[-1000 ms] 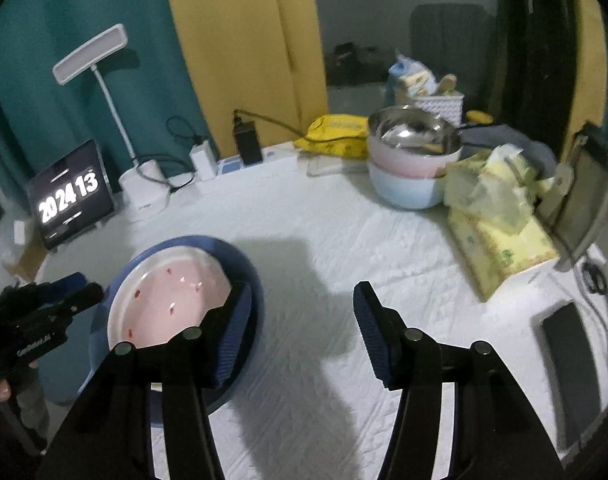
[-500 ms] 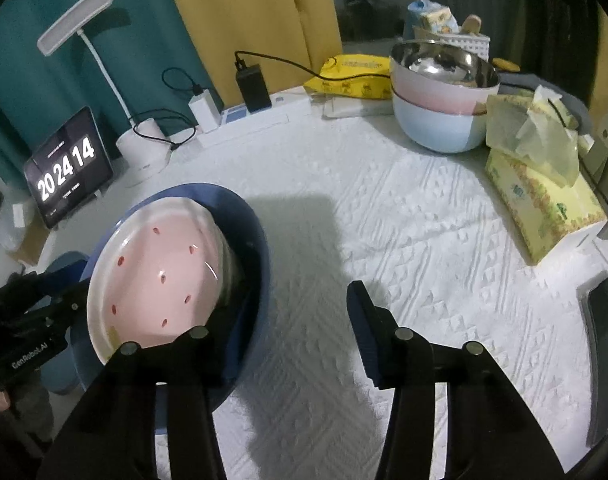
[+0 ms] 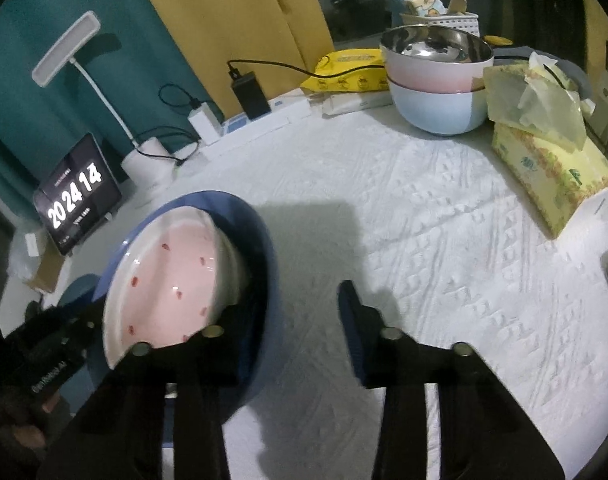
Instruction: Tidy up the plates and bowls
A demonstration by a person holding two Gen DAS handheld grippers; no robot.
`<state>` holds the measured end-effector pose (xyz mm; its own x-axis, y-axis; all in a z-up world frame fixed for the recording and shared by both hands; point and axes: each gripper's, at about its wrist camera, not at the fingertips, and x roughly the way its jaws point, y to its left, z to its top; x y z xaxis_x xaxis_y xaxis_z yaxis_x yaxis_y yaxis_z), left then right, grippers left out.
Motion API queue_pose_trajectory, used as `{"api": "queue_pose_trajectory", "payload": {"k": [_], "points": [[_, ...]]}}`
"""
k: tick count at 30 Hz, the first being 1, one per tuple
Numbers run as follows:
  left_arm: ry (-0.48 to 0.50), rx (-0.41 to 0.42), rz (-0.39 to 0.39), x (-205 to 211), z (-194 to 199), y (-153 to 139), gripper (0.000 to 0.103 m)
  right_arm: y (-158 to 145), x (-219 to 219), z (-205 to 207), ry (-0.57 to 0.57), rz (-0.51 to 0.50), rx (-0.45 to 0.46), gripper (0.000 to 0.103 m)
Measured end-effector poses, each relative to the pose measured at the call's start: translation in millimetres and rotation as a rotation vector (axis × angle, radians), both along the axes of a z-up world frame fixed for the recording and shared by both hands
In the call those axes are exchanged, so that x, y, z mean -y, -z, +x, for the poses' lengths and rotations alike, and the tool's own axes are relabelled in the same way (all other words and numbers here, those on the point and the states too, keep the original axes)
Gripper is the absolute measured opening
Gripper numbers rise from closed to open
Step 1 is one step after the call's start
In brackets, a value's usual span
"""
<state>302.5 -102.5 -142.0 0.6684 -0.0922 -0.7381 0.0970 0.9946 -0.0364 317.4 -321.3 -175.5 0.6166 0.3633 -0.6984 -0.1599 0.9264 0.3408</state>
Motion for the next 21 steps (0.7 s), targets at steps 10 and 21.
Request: {"api": "queue_pose_trajectory", "payload": {"k": [10, 21], "points": [[-0.022, 0.024, -0.022, 2, -5, -2, 0.012, -3, -12, -6, 0.026, 0.013, 0.029, 0.011], [-0.016, 0.031, -0.012, 2, -9, -6, 0.012, -6, -15, -13, 0.065, -0.010, 0.029, 0.011]]}}
